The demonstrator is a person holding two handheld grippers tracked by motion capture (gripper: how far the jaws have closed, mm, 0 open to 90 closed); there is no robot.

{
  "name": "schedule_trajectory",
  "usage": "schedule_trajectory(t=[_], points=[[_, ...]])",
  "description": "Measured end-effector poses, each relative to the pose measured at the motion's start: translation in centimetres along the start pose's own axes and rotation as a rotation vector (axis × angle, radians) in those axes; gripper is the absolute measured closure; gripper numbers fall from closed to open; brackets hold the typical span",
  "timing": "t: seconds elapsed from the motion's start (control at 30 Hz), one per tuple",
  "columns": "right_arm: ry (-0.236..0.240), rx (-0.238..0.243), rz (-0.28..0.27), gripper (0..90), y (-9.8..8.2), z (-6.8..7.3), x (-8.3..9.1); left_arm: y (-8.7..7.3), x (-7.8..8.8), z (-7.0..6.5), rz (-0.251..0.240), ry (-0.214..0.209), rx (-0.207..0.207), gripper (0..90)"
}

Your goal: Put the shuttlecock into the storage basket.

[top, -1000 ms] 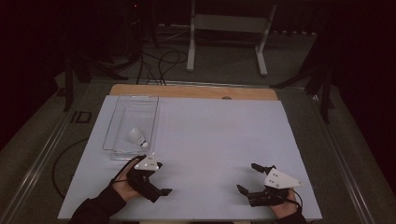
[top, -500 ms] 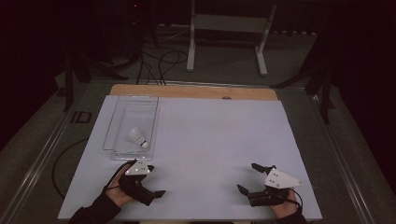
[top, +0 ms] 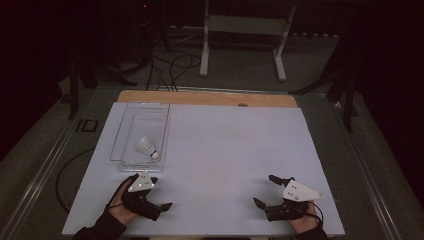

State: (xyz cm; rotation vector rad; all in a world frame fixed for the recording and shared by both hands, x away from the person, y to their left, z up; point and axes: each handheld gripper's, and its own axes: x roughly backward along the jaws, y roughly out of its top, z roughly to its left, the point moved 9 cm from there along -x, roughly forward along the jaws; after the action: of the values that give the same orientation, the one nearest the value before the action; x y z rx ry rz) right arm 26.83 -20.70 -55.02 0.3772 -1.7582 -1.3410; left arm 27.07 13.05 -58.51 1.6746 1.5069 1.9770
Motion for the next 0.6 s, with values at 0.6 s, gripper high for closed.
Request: schedule_trajectory(t=[0.6], points=[[0.013, 0.001, 0.006, 9.7, -0.2, 0.1, -0.2, -0.1, 0.3, 1.5, -0.044, 0.040, 0.030, 0.1]])
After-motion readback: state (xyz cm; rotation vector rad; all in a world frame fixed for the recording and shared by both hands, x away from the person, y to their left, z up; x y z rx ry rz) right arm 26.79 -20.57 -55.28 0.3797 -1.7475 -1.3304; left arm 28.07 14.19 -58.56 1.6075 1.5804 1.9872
